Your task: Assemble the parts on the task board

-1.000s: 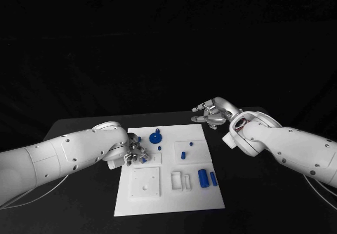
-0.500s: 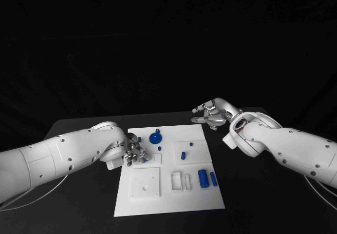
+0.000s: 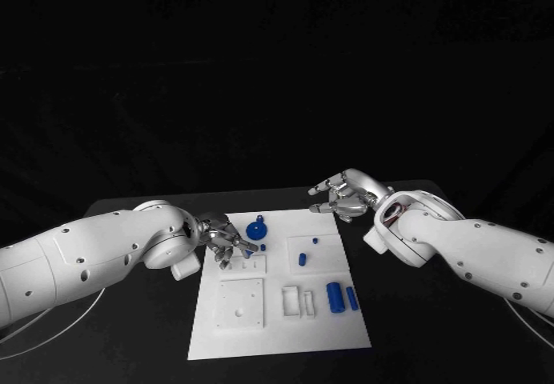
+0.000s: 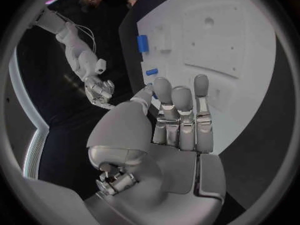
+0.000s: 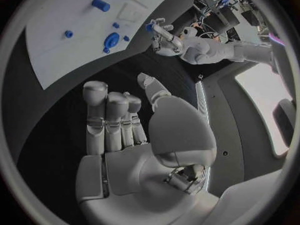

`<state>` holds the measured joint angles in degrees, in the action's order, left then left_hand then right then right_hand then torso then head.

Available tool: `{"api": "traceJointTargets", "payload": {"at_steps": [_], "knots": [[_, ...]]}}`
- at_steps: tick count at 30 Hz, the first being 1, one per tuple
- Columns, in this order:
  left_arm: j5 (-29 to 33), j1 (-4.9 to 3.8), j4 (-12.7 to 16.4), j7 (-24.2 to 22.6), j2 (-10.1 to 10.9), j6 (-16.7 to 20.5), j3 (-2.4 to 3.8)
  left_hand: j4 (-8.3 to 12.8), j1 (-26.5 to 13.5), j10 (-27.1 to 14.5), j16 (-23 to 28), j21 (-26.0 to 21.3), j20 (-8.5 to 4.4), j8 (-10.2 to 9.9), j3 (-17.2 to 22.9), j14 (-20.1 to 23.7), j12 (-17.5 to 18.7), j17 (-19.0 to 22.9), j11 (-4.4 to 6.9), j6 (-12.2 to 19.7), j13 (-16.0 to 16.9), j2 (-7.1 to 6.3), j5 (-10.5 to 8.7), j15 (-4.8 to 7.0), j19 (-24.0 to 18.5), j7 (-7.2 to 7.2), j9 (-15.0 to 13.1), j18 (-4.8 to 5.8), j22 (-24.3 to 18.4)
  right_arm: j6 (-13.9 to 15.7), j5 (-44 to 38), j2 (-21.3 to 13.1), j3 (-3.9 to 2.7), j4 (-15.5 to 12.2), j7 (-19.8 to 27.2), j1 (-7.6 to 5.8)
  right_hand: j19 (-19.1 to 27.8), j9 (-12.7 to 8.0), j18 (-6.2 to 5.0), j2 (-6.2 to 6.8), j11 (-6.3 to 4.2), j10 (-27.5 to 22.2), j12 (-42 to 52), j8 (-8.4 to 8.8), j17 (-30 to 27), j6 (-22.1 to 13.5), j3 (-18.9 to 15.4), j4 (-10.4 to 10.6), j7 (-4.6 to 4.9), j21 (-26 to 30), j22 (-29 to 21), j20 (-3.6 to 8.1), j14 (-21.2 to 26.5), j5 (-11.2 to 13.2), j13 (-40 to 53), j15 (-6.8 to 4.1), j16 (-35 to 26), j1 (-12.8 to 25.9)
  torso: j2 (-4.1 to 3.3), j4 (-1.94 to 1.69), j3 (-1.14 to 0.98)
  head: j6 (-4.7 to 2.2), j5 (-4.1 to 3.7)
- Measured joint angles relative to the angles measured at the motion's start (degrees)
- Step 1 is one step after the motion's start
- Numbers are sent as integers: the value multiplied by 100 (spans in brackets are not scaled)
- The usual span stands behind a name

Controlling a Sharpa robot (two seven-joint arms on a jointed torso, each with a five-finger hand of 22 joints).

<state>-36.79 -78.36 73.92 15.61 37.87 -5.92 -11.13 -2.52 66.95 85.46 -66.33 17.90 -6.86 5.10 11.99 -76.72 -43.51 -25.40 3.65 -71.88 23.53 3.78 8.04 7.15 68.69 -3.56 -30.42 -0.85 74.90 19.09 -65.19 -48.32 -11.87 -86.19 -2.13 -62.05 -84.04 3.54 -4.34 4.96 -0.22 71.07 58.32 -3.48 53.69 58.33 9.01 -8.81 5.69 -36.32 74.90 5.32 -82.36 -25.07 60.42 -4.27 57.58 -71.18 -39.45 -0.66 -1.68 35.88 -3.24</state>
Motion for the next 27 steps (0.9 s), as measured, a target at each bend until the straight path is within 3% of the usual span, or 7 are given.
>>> {"api": "traceJointTargets", "payload": {"at_steps": [2,6,14,21,27], "knots": [[130,-1,86,-264,56,-25,1,-42,46,0,0,-28,0,-6,-2,48,30,0,0,0,14,-2,-31,-10,0,0,14,0,0,-48,-97,1,10,-66,38,18,0,1,3,-24,-23,-25,0,-1,0,159,19,-29,2,0,4,0,1,1,0,0,0,24,-1,3,1,-17,11],[340,-1,211,-710,122,-85,3,-103,47,0,0,-51,0,-13,-25,64,57,0,0,0,58,-1,-85,-18,0,0,18,0,3,-131,-285,20,45,-185,108,48,0,1,4,-24,-30,-33,0,0,0,152,-12,-92,26,5,5,0,19,29,0,19,0,24,-3,8,3,-44,23],[669,-2,338,-1464,187,-187,4,-160,124,-1,0,-75,-21,-29,-73,131,96,-10,-1,0,120,57,-236,-9,-22,0,15,0,4,-259,-599,98,170,-398,241,76,0,1,4,-52,-30,-33,0,0,-29,152,-49,-160,26,118,4,0,40,71,0,-3,-26,52,-4,14,0,-96,27],[834,-2,370,-1822,203,-257,3,-168,164,-1,0,-75,-21,-50,-82,154,96,-9,-1,0,130,57,-249,-8,-22,0,21,0,3,-341,-841,173,287,-574,329,88,0,1,4,-109,-10,-53,0,0,-56,151,-110,-252,25,151,4,0,59,139,-1,16,-47,48,-5,16,-8,-130,17],[910,-1,383,-1977,203,-323,2,-173,166,-9,0,-75,-21,-63,-86,165,96,-9,-9,0,156,59,-258,-3,-21,0,24,0,3,-335,-1023,219,327,-642,397,95,0,1,4,-135,-10,-53,0,0,-57,129,-132,-305,45,151,3,0,59,177,-1,16,-47,29,-7,16,-13,-159,21]]}}
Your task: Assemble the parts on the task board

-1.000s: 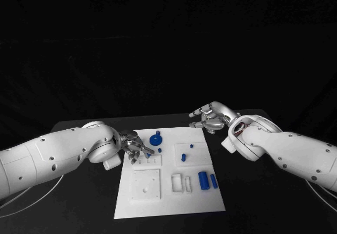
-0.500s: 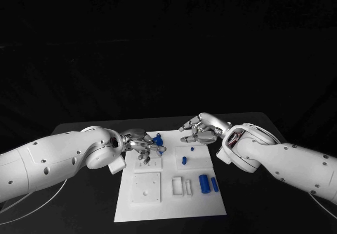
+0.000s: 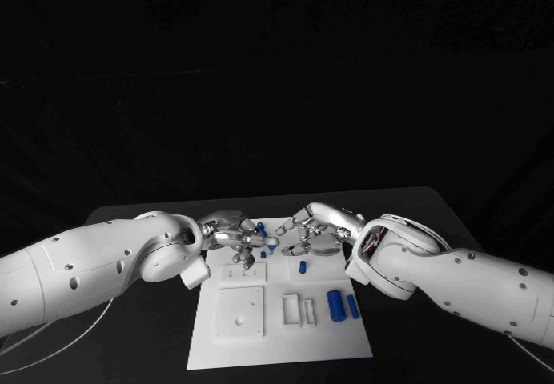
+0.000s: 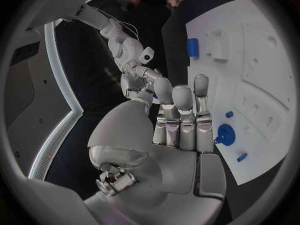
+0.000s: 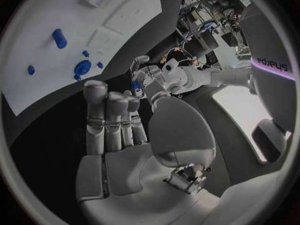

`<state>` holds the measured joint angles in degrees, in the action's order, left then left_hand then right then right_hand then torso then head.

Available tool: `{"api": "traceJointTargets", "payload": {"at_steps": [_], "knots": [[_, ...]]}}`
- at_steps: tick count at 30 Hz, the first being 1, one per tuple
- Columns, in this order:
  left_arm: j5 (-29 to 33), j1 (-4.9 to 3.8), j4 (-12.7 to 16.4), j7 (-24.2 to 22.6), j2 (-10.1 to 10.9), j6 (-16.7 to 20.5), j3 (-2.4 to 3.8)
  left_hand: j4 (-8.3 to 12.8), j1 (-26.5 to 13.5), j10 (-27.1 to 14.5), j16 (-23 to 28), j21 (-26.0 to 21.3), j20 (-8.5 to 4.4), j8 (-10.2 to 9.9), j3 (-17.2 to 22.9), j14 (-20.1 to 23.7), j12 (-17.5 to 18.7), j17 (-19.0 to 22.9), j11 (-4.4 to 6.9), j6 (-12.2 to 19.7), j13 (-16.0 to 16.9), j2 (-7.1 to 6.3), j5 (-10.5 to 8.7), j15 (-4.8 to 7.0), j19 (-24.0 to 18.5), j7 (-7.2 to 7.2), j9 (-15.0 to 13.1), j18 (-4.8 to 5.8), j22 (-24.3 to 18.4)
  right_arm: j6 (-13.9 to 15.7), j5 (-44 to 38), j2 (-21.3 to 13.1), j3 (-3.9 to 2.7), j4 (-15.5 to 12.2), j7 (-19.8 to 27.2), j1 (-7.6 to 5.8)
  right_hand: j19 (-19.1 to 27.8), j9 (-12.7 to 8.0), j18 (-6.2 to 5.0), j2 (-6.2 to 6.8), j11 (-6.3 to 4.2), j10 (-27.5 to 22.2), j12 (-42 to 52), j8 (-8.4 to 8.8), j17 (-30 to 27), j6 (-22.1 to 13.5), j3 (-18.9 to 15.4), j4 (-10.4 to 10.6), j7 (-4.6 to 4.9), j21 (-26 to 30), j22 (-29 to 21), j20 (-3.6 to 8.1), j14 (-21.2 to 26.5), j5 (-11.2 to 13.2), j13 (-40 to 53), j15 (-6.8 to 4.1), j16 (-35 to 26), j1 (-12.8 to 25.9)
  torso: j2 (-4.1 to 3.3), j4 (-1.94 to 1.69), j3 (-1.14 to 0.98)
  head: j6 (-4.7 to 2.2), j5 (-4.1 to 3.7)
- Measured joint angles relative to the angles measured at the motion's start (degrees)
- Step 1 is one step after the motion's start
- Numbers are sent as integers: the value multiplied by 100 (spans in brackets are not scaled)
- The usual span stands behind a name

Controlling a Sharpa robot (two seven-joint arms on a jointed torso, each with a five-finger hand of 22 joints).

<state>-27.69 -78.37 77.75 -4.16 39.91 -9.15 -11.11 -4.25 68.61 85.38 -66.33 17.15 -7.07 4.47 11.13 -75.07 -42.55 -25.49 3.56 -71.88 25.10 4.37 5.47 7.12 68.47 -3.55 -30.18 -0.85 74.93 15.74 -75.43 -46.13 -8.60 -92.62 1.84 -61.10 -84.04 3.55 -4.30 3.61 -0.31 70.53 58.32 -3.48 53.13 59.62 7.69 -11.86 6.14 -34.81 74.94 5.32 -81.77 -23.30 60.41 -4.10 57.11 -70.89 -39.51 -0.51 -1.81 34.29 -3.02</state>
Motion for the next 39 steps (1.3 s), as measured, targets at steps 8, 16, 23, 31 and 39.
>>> {"api": "traceJointTargets", "payload": {"at_steps": [8,16,23,31,39], "knots": [[63,1,12,-111,-4,-86,-1,-4,9,0,0,0,0,-16,-5,8,27,0,0,0,11,9,-1,-8,0,0,7,0,-1,105,-154,35,12,-72,84,10,0,0,0,0,0,0,0,0,0,-18,1,-32,17,0,-1,0,0,0,0,0,0,0,-5,-2,-1,-20,10],[98,1,14,-161,-15,-153,-1,-1,15,-1,0,0,1,4,-3,8,27,0,0,0,22,15,-23,-9,0,0,19,0,-1,229,-223,61,16,-155,146,21,0,0,0,-60,0,0,0,0,11,-34,17,-80,31,0,-1,0,0,113,-1,0,0,0,-8,-2,-3,-25,10],[131,1,10,-184,-15,-169,-1,1,15,-1,0,0,1,4,-1,8,27,1,-1,0,21,15,-35,-11,0,0,16,0,-1,277,-241,51,19,-167,172,26,0,0,2,-219,2,2,0,1,15,325,584,-75,-63,0,-1,0,0,926,29,0,1,38,-8,-2,-1,-28,15],[173,4,8,-212,-14,-171,-4,18,16,-1,0,1,1,3,-14,16,27,1,-1,0,31,15,0,-20,0,0,15,0,-2,307,-250,40,14,-164,177,26,21,-9,1,-201,-55,8,0,15,31,636,1032,19,-164,-23,-2,21,10,1244,44,-50,1,53,-7,-1,-2,-25,12],[199,6,3,-231,-9,-172,-6,18,47,-1,0,1,1,2,-14,14,51,1,-1,-1,34,47,0,-24,0,1,15,0,-2,302,-267,23,12,-144,177,25,21,12,0,-177,-66,-3,0,-2,30,657,847,149,-184,-23,-2,21,10,1131,52,-50,1,78,-5,-1,-2,-23,8]]}}
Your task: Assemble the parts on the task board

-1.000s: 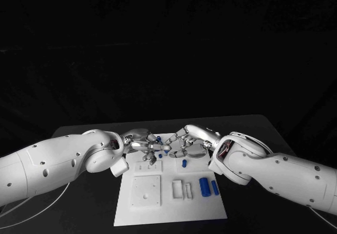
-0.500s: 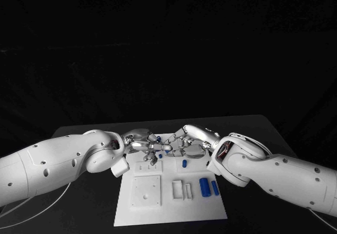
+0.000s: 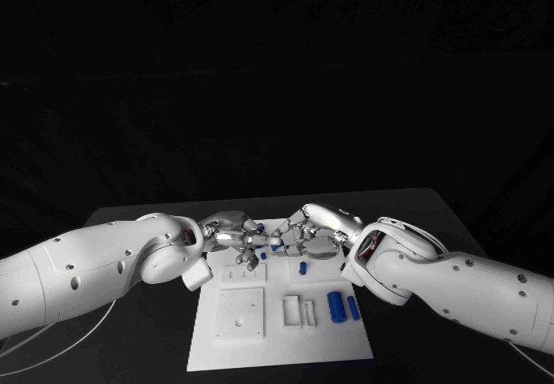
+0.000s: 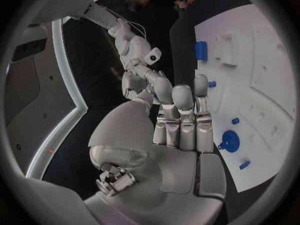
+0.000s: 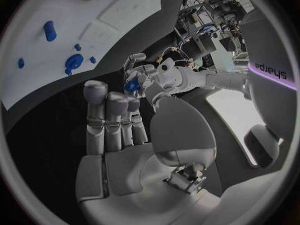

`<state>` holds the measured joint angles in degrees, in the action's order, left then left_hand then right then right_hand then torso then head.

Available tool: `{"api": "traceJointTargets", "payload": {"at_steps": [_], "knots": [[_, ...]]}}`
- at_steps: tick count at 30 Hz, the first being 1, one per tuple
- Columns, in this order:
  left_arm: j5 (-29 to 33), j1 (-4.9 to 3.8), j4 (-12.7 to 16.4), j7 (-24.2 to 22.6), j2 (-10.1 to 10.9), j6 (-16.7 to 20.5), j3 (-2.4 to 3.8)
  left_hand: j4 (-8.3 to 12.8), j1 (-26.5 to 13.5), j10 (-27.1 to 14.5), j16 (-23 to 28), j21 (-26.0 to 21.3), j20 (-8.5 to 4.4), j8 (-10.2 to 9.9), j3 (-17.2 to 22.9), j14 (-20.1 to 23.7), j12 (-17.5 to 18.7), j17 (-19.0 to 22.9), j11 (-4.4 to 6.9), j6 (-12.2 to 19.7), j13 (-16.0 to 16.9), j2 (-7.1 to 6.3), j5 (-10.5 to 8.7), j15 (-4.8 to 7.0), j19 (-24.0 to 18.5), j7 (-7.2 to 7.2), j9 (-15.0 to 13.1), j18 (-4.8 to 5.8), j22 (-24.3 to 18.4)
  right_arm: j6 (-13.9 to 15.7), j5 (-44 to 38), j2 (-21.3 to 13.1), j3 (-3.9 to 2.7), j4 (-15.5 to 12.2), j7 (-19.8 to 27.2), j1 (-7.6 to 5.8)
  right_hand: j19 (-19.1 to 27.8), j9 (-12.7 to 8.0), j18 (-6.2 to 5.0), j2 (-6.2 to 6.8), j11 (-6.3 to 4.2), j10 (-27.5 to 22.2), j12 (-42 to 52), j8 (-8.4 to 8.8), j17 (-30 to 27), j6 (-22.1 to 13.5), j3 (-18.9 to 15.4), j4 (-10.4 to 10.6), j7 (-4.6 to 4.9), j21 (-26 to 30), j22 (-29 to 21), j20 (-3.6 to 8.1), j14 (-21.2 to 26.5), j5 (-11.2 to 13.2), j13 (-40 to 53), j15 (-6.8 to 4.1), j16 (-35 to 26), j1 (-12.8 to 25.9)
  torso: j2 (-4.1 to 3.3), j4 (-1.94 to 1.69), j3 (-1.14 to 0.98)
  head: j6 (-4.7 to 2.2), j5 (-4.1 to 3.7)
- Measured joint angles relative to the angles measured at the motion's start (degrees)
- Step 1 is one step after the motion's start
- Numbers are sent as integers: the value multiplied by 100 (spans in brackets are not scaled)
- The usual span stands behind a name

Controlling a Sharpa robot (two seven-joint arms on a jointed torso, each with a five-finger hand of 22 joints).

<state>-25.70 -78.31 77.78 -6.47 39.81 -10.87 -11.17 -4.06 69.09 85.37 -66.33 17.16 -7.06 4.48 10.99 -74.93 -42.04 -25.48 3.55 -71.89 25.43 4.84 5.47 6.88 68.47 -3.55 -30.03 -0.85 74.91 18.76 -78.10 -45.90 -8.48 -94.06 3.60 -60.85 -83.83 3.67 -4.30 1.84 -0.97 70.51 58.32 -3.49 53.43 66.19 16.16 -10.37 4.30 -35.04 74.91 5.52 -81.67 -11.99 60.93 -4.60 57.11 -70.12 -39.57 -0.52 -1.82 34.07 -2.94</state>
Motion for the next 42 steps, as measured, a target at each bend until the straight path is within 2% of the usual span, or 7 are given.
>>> {"api": "traceJointTargets", "payload": {"at_steps": [7,15,25,36,42], "knots": [[20,0,-15,-7,5,8,0,0,44,0,0,0,0,-11,0,24,0,0,0,0,5,44,5,5,0,0,2,0,0,0,-5,-19,0,22,-4,2,0,7,-1,51,-7,-7,0,-20,0,-21,-250,75,21,0,0,0,0,-177,-1,0,0,-10,-2,2,-1,-5,-1],[49,0,-32,-8,13,57,-1,16,74,0,0,0,20,-22,-16,24,64,32,0,0,4,15,164,4,-20,0,42,0,-1,1,2,-37,2,38,-21,6,0,-3,-1,51,-6,-7,0,-33,-1,-72,-484,153,28,0,0,0,0,-288,-15,1,0,-11,-2,1,-1,-7,-1],[66,0,-35,6,12,137,-8,64,166,0,23,0,4,-33,-63,33,118,79,-1,-2,-3,-76,236,-5,-38,2,118,-1,4,9,14,-38,1,43,-42,8,0,-10,-1,51,-6,-7,0,-31,1,-72,-516,184,28,0,0,0,0,-288,-14,1,0,-11,-3,1,0,-7,-5],[66,0,-30,30,6,227,-13,103,231,20,110,1,0,-55,-102,33,246,161,-20,-18,-42,-99,279,-7,-42,14,190,0,3,15,17,-40,0,43,-77,9,-21,-7,-1,13,-27,36,0,-26,28,137,-516,184,-54,0,-1,21,-14,-288,-9,-12,0,-49,-3,2,0,-13,-1],[66,0,-29,49,3,279,-14,103,231,32,110,1,0,-69,-103,41,274,215,-31,-49,-44,-99,279,-17,-42,9,250,0,2,19,10,-28,0,50,-111,10,-21,-2,-2,13,-27,36,0,-26,35,154,-490,158,-64,-23,-1,21,-21,-265,-9,-18,0,-49,-3,2,1,-14,-3]]}}
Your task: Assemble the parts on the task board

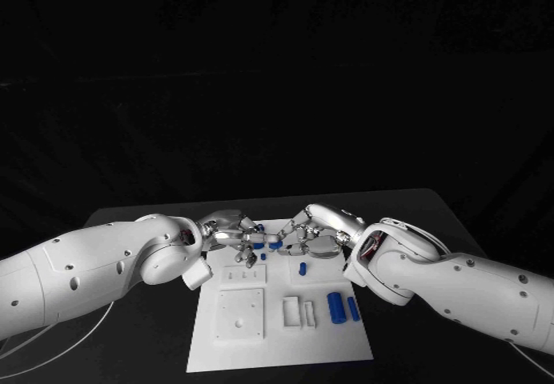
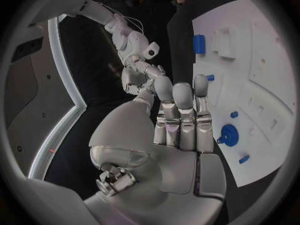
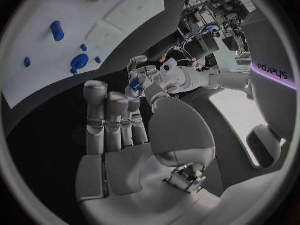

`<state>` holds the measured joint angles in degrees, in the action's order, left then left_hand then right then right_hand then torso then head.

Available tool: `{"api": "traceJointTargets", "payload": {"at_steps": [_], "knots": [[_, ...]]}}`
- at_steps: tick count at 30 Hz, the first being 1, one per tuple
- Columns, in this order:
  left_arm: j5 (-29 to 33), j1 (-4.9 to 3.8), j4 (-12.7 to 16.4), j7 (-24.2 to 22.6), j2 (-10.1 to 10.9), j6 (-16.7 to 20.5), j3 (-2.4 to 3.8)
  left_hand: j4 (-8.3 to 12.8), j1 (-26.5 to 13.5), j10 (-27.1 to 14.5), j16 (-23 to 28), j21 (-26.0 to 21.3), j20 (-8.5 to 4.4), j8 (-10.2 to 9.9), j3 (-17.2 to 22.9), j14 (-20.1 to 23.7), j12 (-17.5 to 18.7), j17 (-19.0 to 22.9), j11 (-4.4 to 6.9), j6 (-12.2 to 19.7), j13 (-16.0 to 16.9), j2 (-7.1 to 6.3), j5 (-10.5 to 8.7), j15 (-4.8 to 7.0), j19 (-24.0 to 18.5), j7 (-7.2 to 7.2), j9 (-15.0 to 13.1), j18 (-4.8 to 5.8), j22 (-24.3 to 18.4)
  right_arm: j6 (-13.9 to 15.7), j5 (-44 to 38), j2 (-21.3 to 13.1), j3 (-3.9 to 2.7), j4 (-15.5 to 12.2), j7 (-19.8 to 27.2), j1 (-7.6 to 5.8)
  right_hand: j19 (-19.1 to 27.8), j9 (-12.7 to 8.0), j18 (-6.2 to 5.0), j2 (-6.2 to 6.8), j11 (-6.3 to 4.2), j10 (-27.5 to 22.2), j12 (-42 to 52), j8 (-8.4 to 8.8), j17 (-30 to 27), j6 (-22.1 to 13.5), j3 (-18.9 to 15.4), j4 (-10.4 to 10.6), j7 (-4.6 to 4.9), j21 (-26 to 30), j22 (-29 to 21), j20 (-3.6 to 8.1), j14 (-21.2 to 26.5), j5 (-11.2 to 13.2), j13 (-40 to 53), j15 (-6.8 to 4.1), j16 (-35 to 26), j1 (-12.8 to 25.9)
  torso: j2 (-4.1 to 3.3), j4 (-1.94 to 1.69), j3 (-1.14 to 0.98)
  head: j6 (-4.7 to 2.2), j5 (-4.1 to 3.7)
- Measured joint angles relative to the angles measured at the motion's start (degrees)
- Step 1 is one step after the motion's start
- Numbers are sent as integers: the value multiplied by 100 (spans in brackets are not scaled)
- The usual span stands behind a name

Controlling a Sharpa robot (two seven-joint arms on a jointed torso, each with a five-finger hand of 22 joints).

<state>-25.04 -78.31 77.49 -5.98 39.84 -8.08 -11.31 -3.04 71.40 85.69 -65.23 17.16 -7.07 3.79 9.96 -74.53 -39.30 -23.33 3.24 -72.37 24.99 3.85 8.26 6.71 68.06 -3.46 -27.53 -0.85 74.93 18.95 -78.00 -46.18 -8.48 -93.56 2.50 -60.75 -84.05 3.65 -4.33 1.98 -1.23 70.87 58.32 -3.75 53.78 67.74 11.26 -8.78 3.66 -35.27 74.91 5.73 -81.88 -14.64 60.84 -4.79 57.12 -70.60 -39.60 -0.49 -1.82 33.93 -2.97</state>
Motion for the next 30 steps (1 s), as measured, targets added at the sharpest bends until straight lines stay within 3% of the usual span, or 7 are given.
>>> {"api": "traceJointTargets", "payload": {"at_steps": [17,22,30], "knots": [[16,-2,8,83,-10,123,-4,87,176,20,23,0,20,-33,-87,0,74,78,-20,-21,-16,-113,33,-19,-20,-2,75,0,-1,69,-62,41,4,45,-103,5,0,5,0,0,1,-1,-23,0,-2,24,81,4,-4,0,0,0,0,28,-12,0,0,0,3,0,1,-7,-8],[11,-2,11,121,-11,172,-4,138,274,36,23,27,20,-30,-138,-20,91,105,-36,-32,-30,-199,421,-19,-20,-13,133,0,-1,71,-76,49,4,56,-113,9,0,7,0,0,1,-1,-23,-1,-9,9,110,33,10,0,0,0,0,28,-17,1,-22,0,3,0,2,-12,-9],[4,-2,18,192,-24,267,-5,181,300,41,23,46,0,-29,-181,-32,102,137,-41,-41,-46,-226,603,-27,-41,-21,200,0,-2,71,-89,55,4,65,-133,18,0,5,0,0,1,-1,-23,0,-8,8,110,33,10,0,0,0,1,27,-17,1,-22,0,1,0,1,-13,-9]]}}
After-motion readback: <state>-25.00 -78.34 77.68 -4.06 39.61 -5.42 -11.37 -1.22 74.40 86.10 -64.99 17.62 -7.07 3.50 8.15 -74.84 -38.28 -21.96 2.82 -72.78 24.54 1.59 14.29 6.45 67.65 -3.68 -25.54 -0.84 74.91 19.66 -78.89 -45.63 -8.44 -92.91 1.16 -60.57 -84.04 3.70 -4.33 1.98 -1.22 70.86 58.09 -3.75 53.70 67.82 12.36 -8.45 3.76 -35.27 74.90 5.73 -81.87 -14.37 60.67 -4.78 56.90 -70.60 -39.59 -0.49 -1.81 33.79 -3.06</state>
